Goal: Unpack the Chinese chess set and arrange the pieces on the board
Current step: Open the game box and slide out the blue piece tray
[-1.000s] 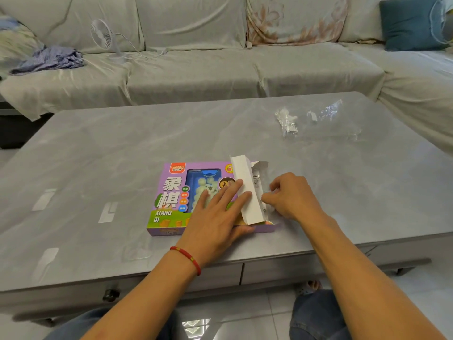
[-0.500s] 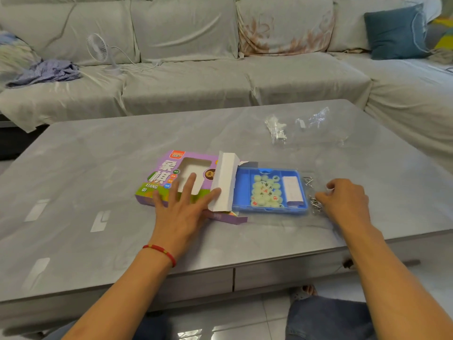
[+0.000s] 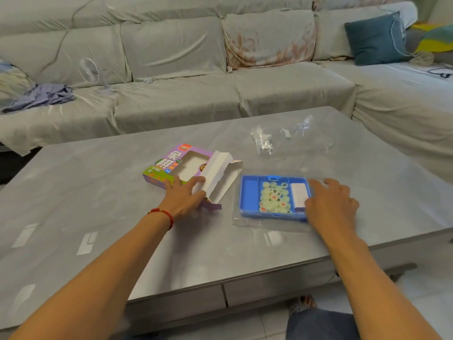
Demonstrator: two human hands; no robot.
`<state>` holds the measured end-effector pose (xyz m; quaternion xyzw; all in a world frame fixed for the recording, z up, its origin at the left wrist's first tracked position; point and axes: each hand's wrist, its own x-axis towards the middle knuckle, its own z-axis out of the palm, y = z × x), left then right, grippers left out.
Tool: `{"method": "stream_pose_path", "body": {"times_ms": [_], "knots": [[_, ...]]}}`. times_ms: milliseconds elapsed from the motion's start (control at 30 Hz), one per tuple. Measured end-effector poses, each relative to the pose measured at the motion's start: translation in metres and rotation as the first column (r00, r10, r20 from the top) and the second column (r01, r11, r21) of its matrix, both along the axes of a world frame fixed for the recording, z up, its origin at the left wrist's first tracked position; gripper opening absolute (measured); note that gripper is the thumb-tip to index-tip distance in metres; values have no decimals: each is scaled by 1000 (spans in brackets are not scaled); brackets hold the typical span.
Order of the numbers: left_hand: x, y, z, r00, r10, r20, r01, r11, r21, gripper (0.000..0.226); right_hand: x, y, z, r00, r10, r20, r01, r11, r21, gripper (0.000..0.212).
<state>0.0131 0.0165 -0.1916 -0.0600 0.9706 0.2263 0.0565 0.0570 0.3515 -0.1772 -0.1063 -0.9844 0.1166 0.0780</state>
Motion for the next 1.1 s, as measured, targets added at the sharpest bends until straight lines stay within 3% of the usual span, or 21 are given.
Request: {"method": "stream_pose_path", "body": {"times_ms": [133,367,600,700,800,933,1033,1100], "knots": [[-39,-1,0,998,-59,-6,57,984,-168,64,9,-39,-10,921,354,163,-354,935,-30,52],[-117,25,2,997,50,53,-34,964,-264,71,0,-46,-4,877,407,256,-393,914,-104,61],[-189,83,5,997,64,-44,-70,984,-164,81,-12,-46,-9,864,434,257,-427,900,-83,63],[-200,99,13,994,99,-38,-99,995,14,89,-14,-46,-11,852,450,268,-442,892,-93,66],[-184,101,18,991,59,-116,-53,997,58,74,-14,-44,-9,838,466,285,-460,883,-91,70],[-103,93,8,963,-116,-243,140,987,83,47,-11,-50,-7,814,511,276,-508,857,-87,72],[-34,75,-7,949,-153,-277,178,982,67,42,0,-70,-6,783,572,243,-570,817,-88,83],[4,60,-15,948,-151,-282,164,986,23,44,9,-86,-3,753,621,218,-620,780,-83,80]]}}
